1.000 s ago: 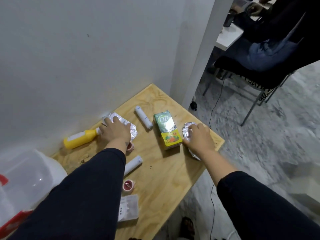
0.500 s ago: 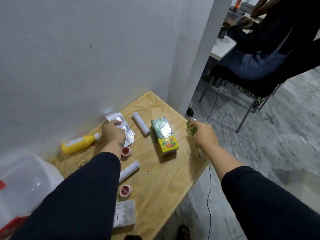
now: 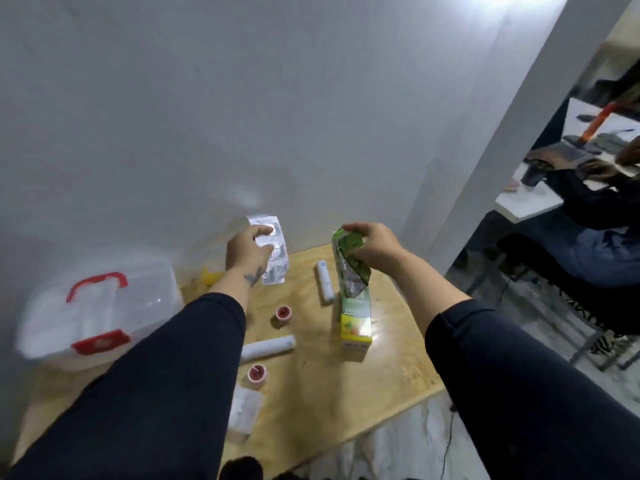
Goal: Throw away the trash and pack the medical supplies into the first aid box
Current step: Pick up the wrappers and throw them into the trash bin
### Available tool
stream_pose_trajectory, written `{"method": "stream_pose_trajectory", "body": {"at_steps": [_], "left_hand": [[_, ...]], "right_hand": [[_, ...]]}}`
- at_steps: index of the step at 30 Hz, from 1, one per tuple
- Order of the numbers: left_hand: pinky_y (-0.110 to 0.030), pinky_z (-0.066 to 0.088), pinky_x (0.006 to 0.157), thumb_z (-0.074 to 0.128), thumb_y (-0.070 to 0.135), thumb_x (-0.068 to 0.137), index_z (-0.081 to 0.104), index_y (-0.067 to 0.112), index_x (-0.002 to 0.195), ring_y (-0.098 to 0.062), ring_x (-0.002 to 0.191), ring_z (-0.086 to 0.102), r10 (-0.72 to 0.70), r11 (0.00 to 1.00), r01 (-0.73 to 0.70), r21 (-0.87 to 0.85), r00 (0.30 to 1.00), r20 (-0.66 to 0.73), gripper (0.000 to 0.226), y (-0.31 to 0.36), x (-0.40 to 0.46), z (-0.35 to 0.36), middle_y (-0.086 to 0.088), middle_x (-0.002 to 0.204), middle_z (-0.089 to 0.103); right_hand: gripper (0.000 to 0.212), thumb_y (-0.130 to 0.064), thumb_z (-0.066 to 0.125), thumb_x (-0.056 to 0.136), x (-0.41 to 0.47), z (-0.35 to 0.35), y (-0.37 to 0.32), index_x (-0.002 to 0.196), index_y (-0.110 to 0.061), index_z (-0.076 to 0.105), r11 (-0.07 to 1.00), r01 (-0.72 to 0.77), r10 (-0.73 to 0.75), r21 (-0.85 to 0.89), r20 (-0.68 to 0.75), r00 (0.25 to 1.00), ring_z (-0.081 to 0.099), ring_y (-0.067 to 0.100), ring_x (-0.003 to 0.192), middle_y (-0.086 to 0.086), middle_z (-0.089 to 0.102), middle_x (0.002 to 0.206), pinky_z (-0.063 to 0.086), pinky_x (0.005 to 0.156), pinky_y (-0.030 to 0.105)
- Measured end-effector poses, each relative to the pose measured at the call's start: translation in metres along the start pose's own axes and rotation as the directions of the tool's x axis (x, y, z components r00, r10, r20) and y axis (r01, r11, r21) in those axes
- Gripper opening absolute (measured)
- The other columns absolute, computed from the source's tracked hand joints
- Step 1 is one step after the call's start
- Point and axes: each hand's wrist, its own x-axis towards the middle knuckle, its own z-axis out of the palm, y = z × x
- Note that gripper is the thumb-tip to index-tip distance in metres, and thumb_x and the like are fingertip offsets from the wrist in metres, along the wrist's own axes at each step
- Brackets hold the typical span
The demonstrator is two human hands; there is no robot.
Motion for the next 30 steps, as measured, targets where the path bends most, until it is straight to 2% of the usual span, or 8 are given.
{"method": "stream_pose_trajectory", "body": {"at_steps": [3, 10, 14, 18, 21, 25, 27, 30], "left_hand": [[-0.024, 0.042, 0.089, 0.064, 0.003, 0.088, 0.065, 0.016, 0.121, -0.025, 0.116, 0.057, -0.050, 0.999, 0.046, -0.026, 0.989, -0.140, 0.035, -0.008, -0.032, -0.031, -0.005, 0.130, 0.062], [-0.020, 0.039, 0.086, 0.061, 0.001, 0.088, 0.064, 0.015, 0.125, -0.023, 0.118, 0.057, -0.217, 0.976, 0.213, -0.054, 0.896, -0.389, 0.039, -0.050, -0.135, -0.104, -0.004, 0.131, 0.061], [-0.012, 0.044, 0.065, 0.059, 0.002, 0.089, 0.064, 0.018, 0.125, -0.021, 0.096, 0.061, -0.344, 0.936, 0.324, -0.134, 0.772, -0.534, 0.039, -0.083, -0.203, -0.151, -0.006, 0.124, 0.064], [-0.004, 0.038, 0.042, 0.055, 0.001, 0.088, 0.065, 0.020, 0.119, -0.013, 0.076, 0.056, -0.447, 0.892, 0.377, -0.251, 0.649, -0.616, 0.038, -0.121, -0.266, -0.193, -0.008, 0.122, 0.061], [-0.010, 0.041, 0.064, 0.058, 0.003, 0.088, 0.067, 0.022, 0.115, -0.022, 0.101, 0.058, -0.491, 0.865, 0.403, -0.299, 0.554, -0.673, 0.035, -0.149, -0.311, -0.219, -0.009, 0.127, 0.060], [-0.028, 0.042, 0.097, 0.059, 0.001, 0.090, 0.064, 0.013, 0.123, -0.028, 0.120, 0.055, -0.526, 0.837, 0.446, -0.318, 0.491, -0.695, 0.036, -0.187, -0.366, -0.255, -0.008, 0.129, 0.060], [-0.030, 0.043, 0.100, 0.058, -0.001, 0.090, 0.063, 0.010, 0.124, -0.028, 0.122, 0.055, -0.549, 0.824, 0.437, -0.360, 0.462, -0.696, 0.036, -0.212, -0.394, -0.275, -0.010, 0.129, 0.060], [-0.025, 0.043, 0.089, 0.058, 0.000, 0.091, 0.062, 0.009, 0.125, -0.027, 0.121, 0.055, -0.586, 0.796, 0.464, -0.389, 0.429, -0.687, 0.035, -0.253, -0.434, -0.304, -0.010, 0.131, 0.060]], "right_hand": [[0.056, 0.011, 0.060, 0.076, -0.005, 0.014, -0.021, 0.126, -0.015, 0.059, 0.993, 0.076, -0.089, 0.085, 0.155, 0.984, 0.059, 0.020, 0.098, 0.010, 0.062, 0.121, 0.053, 0.092, 0.033], [0.057, 0.013, 0.059, 0.075, -0.051, 0.089, -0.070, 0.126, -0.012, 0.058, 0.954, 0.267, -0.299, 0.134, 0.375, 0.878, 0.058, 0.020, 0.095, 0.015, 0.060, 0.125, 0.053, 0.088, 0.032], [0.057, 0.006, 0.062, 0.074, -0.100, 0.146, -0.108, 0.126, -0.017, 0.059, 0.889, 0.446, -0.432, 0.099, 0.500, 0.750, 0.063, 0.024, 0.103, 0.011, 0.063, 0.125, 0.054, 0.091, 0.034], [0.057, 0.004, 0.059, 0.078, -0.157, 0.198, -0.142, 0.130, -0.018, 0.056, 0.815, 0.573, -0.498, 0.092, 0.615, 0.611, 0.061, 0.019, 0.100, 0.007, 0.062, 0.126, 0.047, 0.070, 0.013], [0.057, 0.004, 0.059, 0.079, -0.201, 0.237, -0.163, 0.131, -0.019, 0.055, 0.764, 0.635, -0.519, 0.115, 0.694, 0.499, 0.059, 0.016, 0.091, 0.008, 0.061, 0.127, 0.048, 0.070, 0.013], [0.055, -0.001, 0.065, 0.078, -0.260, 0.292, -0.188, 0.130, -0.017, 0.057, 0.676, 0.729, -0.544, 0.112, 0.743, 0.391, 0.056, 0.019, 0.119, 0.004, 0.061, 0.130, 0.040, 0.092, 0.015], [0.054, 0.002, 0.067, 0.076, -0.289, 0.326, -0.199, 0.127, -0.015, 0.059, 0.681, 0.717, -0.539, 0.148, 0.765, 0.353, 0.056, 0.021, 0.121, 0.006, 0.060, 0.132, 0.041, 0.096, 0.020], [0.054, 0.001, 0.068, 0.076, -0.333, 0.378, -0.211, 0.127, -0.014, 0.059, 0.670, 0.728, -0.513, 0.144, 0.799, 0.314, 0.058, 0.022, 0.119, 0.006, 0.059, 0.133, 0.041, 0.089, 0.018]]}}
